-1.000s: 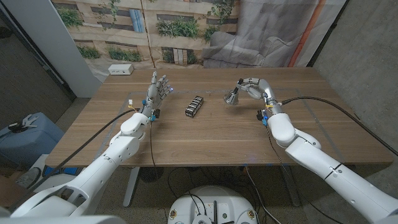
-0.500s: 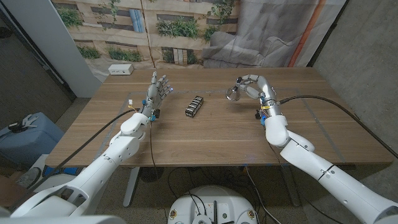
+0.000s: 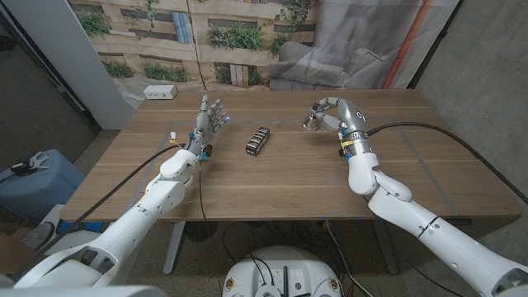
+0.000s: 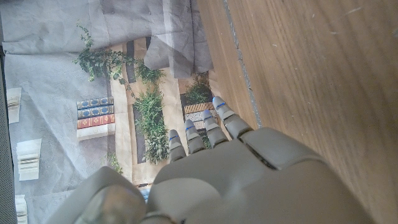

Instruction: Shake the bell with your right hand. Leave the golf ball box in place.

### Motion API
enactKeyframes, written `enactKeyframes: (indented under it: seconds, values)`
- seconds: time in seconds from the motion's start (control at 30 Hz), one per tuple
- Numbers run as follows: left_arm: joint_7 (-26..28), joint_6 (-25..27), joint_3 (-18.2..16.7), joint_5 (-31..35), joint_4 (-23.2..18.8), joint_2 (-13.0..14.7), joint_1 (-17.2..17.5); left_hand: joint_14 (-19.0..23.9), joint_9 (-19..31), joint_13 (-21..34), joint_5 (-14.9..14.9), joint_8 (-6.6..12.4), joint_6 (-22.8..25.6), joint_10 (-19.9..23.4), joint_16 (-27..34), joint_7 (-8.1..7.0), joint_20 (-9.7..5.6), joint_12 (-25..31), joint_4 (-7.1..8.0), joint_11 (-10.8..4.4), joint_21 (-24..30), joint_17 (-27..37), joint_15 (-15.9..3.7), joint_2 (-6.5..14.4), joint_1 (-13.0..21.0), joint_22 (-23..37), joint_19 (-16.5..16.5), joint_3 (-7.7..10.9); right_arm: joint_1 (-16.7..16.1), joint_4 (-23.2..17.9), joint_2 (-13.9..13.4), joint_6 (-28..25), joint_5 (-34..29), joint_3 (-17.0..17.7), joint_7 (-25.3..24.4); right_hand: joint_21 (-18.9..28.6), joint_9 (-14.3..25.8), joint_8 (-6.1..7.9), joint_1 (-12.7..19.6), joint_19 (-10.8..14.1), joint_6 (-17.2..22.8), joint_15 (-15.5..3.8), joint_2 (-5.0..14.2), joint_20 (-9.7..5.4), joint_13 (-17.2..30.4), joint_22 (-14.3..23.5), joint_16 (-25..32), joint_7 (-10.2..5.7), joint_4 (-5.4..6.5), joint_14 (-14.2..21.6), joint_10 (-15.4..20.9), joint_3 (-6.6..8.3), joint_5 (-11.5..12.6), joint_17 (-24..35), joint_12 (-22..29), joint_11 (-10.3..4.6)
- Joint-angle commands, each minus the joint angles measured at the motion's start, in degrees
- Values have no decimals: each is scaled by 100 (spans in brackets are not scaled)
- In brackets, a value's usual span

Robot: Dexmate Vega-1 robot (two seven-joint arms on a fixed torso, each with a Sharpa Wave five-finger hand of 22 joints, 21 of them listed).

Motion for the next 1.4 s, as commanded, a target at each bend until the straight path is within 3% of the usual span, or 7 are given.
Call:
enactKeyframes:
  seconds: [0.03, 0.3, 0.5, 1.4]
  values:
    - [2, 2, 0, -1, -3, 0, 0, 47, 24, 28, 37, 32, -1, 12, 31, -45, 7, 30, 39, -42, 39, 26, -559, 56, 9, 32, 45, 0, -60, -32, 52, 16, 210, 99, 86, 31, 32, 36, -16, 7, 15, -894, 16, -288, 11, 13, 18, -8, 37, 85, 59, 2, -2, 15, -29, 5]
    - [2, 3, -1, -2, -4, 1, 1, 50, 24, 28, 37, 32, -1, 11, 32, -45, 5, 30, 39, -43, 40, 26, -562, 56, 9, 32, 48, 1, -150, -229, 82, 3, 880, 297, 521, 20, 34, 34, -175, -5, 14, -859, 58, -282, 8, 14, -58, 34, 142, 79, 51, -21, -13, -32, -41, 16]
    - [1, 3, -1, -2, -4, 1, 1, 47, 24, 28, 37, 32, -2, 14, 31, -45, 6, 31, 39, -42, 40, 26, -563, 56, 10, 32, 47, 1, -204, -404, 45, -105, 1507, 477, 964, 5, 27, 18, -506, -30, -3, -835, 126, -247, 8, 14, -176, 69, 311, 96, 35, -73, -16, -107, -60, 32]
    - [0, -1, 1, 0, 3, -2, -2, 44, 24, 28, 37, 32, -1, 16, 30, -45, 5, 32, 39, -40, 38, 26, -565, 56, 9, 32, 43, 1, -548, -801, -59, -349, 4076, 1064, 1865, -30, -3, 7, -968, -151, 62, -815, 166, -166, 34, 12, -321, 197, 473, 100, 68, -160, 7, -187, -63, 39]
